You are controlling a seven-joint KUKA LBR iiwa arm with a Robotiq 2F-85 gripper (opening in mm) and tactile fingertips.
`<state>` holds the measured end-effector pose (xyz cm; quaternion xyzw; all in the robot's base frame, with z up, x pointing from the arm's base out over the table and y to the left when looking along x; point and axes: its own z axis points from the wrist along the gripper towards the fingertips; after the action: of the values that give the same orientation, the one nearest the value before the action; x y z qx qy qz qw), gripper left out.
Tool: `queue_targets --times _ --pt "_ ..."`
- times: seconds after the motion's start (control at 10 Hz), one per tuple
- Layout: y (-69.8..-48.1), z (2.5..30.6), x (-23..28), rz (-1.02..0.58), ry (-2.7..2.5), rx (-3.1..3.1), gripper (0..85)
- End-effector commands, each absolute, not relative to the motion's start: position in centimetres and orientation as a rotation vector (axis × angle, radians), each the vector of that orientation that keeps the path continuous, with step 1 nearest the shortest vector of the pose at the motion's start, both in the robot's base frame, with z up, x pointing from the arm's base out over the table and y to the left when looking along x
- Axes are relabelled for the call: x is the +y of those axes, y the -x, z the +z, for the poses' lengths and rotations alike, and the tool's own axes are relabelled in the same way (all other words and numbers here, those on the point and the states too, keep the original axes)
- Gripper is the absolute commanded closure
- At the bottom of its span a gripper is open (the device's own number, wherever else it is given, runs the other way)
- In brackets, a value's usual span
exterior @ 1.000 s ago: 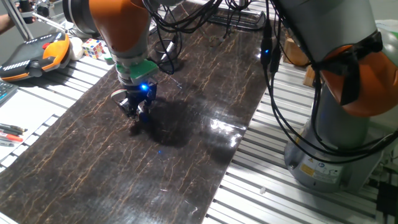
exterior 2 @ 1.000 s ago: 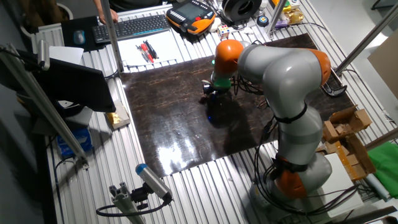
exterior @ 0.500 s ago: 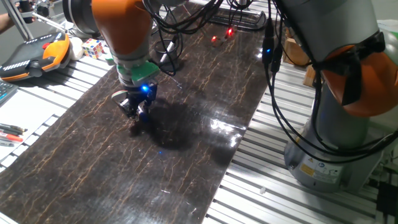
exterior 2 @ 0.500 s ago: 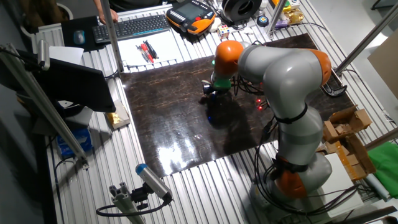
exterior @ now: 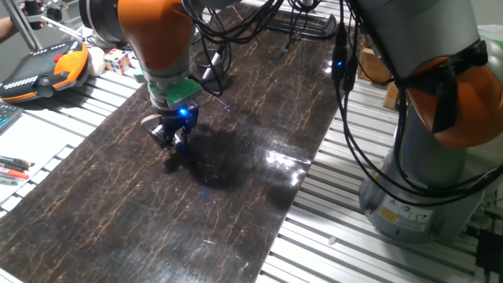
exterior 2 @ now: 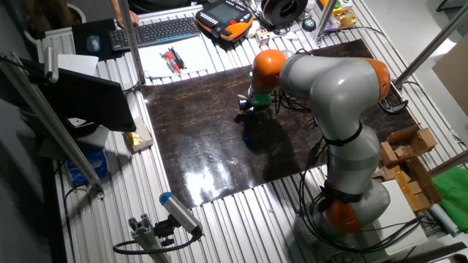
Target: Put the pen into the pen holder
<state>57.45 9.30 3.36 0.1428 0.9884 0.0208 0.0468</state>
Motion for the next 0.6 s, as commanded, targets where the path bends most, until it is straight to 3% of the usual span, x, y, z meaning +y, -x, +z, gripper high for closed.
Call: queue_targets --times 0.0,0.5 --pt "-57.46 3.32 9.27 0.066 -0.435 3.016 40.0" --pt "-57.63 2.67 8.47 0.098 -0.412 3.029 46.0"
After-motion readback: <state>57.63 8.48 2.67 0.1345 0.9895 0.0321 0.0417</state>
